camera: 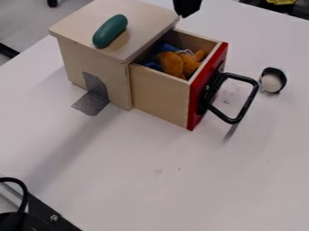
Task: Moving the orange toy from the drawer.
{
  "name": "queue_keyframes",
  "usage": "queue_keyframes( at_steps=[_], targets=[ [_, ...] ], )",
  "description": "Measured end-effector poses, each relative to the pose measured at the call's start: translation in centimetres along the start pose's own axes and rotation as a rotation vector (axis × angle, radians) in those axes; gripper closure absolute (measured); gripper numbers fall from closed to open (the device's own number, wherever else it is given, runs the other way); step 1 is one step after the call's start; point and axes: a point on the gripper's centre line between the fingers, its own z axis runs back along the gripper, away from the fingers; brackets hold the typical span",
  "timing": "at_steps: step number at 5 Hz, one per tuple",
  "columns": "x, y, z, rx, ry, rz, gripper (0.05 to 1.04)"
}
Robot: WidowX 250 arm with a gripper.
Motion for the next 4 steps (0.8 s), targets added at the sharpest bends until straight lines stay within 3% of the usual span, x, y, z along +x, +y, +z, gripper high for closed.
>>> queue_keyframes(
  at_steps=[1,3,4],
  targets=[
    [0.1,0.7,-1.5,0.024,0.018,-0.013,0.86],
    [-0.1,1.2,-5.7,0.066,0.075,-0.034,0.279],
    [0.0,1.4,-6.6,0.078,0.083,-0.029,0.078]
  ],
)
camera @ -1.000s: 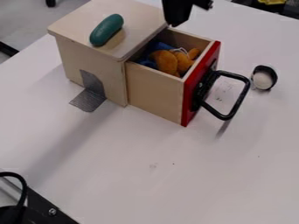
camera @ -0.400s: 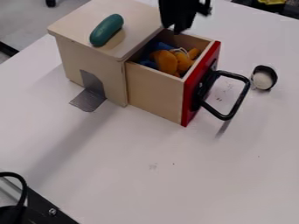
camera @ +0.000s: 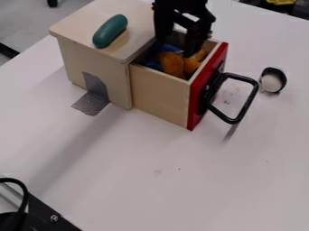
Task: Moving the orange toy from the drawer.
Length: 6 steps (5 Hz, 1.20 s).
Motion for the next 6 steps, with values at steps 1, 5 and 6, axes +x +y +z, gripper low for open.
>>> queue_keyframes(
  at_steps=[1,5,6],
  targets=[
    [0.3,0.0,-1.3,-0.001,0.021,0.009,0.083],
    [1.8,0.1,-2.5,0.001,0.043,0.032,0.698],
    [1.7,0.2,-2.5,0.009,0.046,0.036,0.917]
  ],
)
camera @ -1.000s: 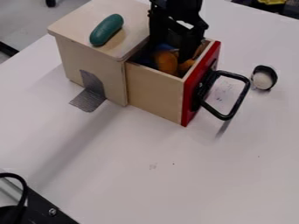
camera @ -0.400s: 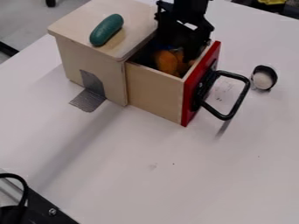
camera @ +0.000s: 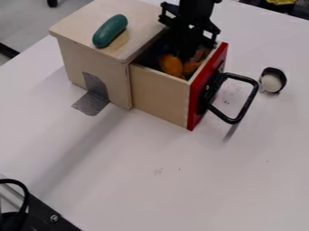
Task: Moving the orange toy from the drawer.
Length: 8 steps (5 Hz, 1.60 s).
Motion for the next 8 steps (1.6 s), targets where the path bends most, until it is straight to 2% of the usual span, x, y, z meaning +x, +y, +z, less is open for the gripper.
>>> queue_keyframes(
  at_steps=[1,2,3,4,5,6,7,8],
  targets=[
    [-0.1,0.0,0.0,0.002,0.005,-0.001,1.026],
    [-0.2,-0.1,0.1,-0.004,0.015,-0.002,1.03],
    [-0.7,-0.7,3.0,-0.041,-0.03,0.007,1.03],
    [-0.7,-2.8,7.4,-0.083,-0.107,-0.023,1.03],
    [-2.1,-5.0,9.8,-0.105,-0.136,-0.082,1.03],
    [-5.1,-5.7,10.8,-0.134,-0.126,-0.09,1.03],
    [-8.7,-6.5,12.1,-0.167,-0.149,-0.103,1.03],
    [-10.4,-8.3,12.0,-0.171,-0.146,-0.171,1.03]
  ],
)
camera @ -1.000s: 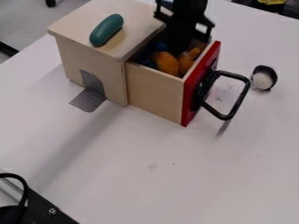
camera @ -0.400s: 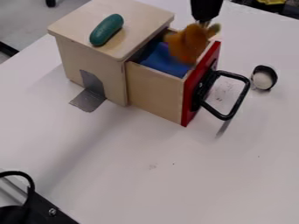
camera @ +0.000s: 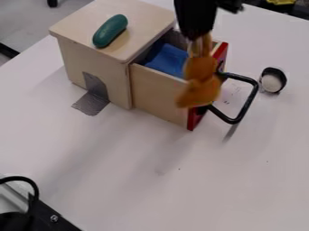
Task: Moving the orange toy from the drawer.
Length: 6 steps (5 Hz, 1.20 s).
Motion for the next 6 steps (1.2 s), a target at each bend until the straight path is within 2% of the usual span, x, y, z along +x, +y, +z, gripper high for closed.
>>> queue_keyframes(
  at_steps=[1,3,4,5,6],
  targets=[
    [-1.8,-0.4,0.1,0.011,0.002,-0.01,1.03],
    [-5.7,1.0,-3.7,0.08,0.142,0.005,1.03],
    [-6.7,1.6,-5.3,0.112,0.199,0.026,1.016],
    [-7.0,1.9,-5.6,0.126,0.235,0.074,0.877],
    [-7.1,2.2,-6.1,0.137,0.265,0.092,0.629]
  ],
)
